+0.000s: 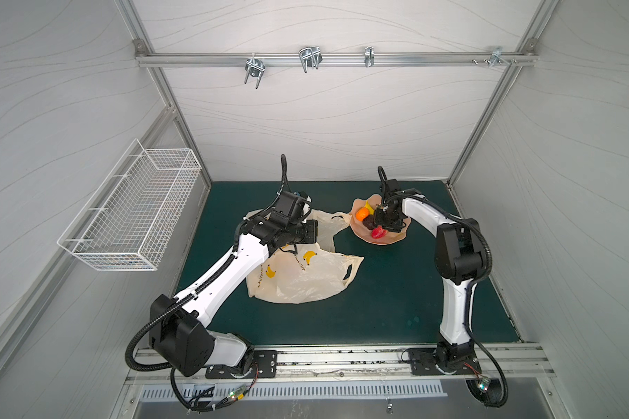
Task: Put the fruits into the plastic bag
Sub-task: 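Lower the right gripper into the pink bowl and close on the large strawberry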
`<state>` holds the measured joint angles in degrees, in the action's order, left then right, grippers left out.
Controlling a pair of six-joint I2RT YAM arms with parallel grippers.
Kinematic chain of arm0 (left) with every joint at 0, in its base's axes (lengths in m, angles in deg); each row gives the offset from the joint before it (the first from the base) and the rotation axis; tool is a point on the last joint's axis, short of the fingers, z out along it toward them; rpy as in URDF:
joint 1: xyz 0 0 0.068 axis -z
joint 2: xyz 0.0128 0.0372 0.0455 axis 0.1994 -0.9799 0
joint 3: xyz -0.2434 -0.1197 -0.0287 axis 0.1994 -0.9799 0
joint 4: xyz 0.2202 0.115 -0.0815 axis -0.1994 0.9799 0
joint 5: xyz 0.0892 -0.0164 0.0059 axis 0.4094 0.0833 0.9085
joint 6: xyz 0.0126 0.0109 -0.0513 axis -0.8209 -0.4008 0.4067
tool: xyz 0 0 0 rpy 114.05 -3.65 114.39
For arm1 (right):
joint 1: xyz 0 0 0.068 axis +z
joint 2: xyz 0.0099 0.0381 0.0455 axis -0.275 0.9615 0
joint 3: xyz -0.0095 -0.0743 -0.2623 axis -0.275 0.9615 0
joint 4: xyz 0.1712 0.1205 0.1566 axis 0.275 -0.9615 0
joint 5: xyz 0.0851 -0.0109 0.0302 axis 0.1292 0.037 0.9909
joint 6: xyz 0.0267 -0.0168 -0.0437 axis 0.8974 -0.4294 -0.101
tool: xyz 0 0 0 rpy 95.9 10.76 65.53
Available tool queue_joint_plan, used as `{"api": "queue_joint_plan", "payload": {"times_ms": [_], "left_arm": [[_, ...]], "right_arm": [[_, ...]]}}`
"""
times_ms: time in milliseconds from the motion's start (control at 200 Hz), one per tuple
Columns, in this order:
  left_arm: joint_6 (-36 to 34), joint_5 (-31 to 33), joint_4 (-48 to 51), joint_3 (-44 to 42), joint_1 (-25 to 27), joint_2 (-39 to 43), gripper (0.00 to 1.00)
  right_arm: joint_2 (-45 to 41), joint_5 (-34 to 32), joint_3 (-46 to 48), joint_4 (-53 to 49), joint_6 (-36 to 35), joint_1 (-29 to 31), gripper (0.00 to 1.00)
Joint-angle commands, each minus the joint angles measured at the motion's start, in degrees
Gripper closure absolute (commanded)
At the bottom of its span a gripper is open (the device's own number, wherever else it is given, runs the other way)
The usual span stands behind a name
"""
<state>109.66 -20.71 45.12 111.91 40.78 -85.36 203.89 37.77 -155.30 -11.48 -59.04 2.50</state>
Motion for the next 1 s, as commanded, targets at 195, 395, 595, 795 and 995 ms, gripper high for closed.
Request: {"api": "queue_joint_plan", "payload": {"times_ms": [195, 395, 595, 795, 995], "left_arm": [[-0.5, 0.5, 0.0, 0.3, 0.1, 1.1, 1.0], [-0.5, 0.5, 0.1, 0.3, 0.1, 1.1, 1.0], [-0.4, 0.6, 0.0, 0.4, 0.1, 1.0, 1.0], [-0.4, 0.6, 0.1, 0.4, 0.1, 1.1, 1.0], [-0.4, 0.4, -0.1, 0.4, 0.1, 0.9, 1.0]], "right_arm": [[3.1, -1.1, -1.0, -1.4, 0.7, -0.4, 0.34], [4.0, -1.4, -1.2, -1.4, 0.8, -0.4, 0.33], [3.4, -1.8, -1.1, -1.2, 1.1, -0.3, 0.45], [1.6, -1.9, 0.0, -0.5, 1.8, -0.3, 0.51], [-1.5, -1.8, 0.9, -1.1, 2.4, -0.3, 0.54]]}}
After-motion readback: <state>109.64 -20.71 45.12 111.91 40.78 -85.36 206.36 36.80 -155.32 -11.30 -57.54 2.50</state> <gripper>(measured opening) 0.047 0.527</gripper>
